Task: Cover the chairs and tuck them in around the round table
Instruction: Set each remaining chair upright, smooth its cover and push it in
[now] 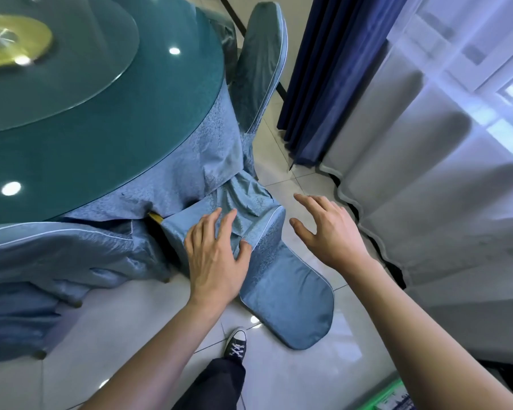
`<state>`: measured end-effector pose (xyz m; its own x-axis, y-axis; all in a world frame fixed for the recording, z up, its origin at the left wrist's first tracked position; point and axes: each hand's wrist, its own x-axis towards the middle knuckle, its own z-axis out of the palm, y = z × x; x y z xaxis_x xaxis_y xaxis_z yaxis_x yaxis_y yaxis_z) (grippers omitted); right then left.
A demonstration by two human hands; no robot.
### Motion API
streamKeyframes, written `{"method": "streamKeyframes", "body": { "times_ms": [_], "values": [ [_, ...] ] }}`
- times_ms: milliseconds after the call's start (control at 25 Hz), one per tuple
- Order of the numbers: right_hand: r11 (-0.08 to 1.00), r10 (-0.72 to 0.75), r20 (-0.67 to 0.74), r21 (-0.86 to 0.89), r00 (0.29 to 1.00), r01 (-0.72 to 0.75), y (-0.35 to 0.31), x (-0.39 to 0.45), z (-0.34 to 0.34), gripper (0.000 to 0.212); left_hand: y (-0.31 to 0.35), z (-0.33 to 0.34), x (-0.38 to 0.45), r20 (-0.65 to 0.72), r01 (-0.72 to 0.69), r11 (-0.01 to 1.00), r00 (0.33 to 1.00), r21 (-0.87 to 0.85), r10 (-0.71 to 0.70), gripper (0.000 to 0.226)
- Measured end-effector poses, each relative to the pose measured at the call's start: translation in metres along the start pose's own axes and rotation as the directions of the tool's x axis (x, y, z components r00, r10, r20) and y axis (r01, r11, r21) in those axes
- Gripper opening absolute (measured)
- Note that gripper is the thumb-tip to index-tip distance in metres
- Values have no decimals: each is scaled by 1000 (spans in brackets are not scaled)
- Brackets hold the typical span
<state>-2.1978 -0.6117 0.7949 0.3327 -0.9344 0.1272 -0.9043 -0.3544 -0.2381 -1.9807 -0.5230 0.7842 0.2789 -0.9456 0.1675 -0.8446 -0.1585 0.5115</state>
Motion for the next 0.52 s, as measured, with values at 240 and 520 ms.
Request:
{"method": "streamKeyframes", "body": {
  "times_ms": [240, 520],
  "values": [
    [999, -39, 3, 0, 999, 39, 39, 29, -10, 51, 37, 26, 29, -36, 24, 1000, 999, 6, -23, 57],
    [993, -120, 24, -10, 993, 120, 75, 54, -22, 51, 72, 47, 40, -100, 78, 996, 992, 29, -75, 58]
  ]
}}
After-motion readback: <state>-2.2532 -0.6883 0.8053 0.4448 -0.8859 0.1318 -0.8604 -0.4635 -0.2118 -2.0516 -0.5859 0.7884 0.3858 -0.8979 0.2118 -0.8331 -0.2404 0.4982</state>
